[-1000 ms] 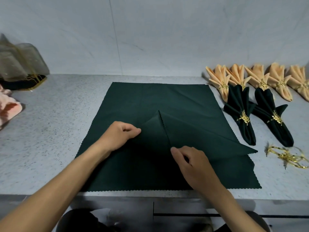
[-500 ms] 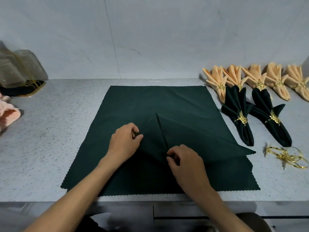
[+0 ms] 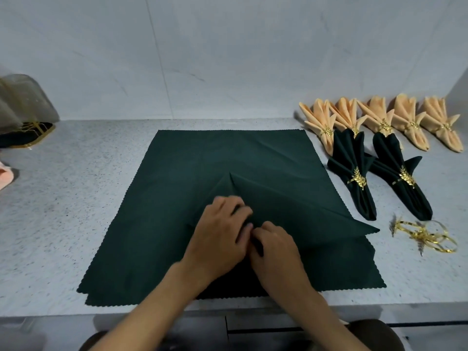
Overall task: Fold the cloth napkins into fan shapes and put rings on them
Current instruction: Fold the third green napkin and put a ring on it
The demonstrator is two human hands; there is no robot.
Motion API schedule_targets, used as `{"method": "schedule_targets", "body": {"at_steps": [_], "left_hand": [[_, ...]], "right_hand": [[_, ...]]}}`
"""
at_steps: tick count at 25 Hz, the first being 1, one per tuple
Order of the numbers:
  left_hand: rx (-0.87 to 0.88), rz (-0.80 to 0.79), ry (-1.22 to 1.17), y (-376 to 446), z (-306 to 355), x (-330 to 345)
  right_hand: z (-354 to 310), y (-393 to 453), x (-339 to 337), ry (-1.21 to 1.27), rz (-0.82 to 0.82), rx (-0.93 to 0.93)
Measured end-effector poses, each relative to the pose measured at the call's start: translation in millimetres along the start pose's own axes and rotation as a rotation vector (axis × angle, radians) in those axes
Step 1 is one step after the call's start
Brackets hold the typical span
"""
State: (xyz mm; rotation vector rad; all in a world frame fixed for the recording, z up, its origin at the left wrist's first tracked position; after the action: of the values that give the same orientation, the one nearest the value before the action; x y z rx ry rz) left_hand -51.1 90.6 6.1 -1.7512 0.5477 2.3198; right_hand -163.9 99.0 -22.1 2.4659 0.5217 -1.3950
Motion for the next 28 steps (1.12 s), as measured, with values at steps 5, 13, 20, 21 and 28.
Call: {"method": "schedule_targets", "body": {"at_steps": [5, 13, 20, 21, 28], "left_hand": [[0.011, -0.067, -0.041, -43, 26, 19], [0.141, -0.011, 0.283, -42, 27, 20], [0.036, -0.015, 0.087, -60, -4, 4], [0.040, 0.017, 0.083, -62, -2, 6], [-0.076, 0.071, -0.016, -70, 3, 8]], "right_hand": [[31, -6, -58, 0.298, 0.073, 0.013], [102, -3, -102, -0.435, -0.425, 0.325], [100, -9, -90, 0.256, -0.641, 0.170], [101, -6, -91, 0.360, -0.656, 0.163], [89, 36, -93, 1.021, -0.440, 0.221]]}}
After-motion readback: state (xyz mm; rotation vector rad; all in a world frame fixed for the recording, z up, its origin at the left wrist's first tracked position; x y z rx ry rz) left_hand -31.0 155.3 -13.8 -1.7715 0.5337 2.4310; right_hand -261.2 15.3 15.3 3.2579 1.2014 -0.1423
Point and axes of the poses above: each hand's wrist, its own y-axis towards the middle knuckle, its own x-axis out of the palm, z = x × y, the point moved 6 cm from there along y, towards the middle knuckle, and after that the axes turned 15 degrees about -z, right-handed, at the moved point
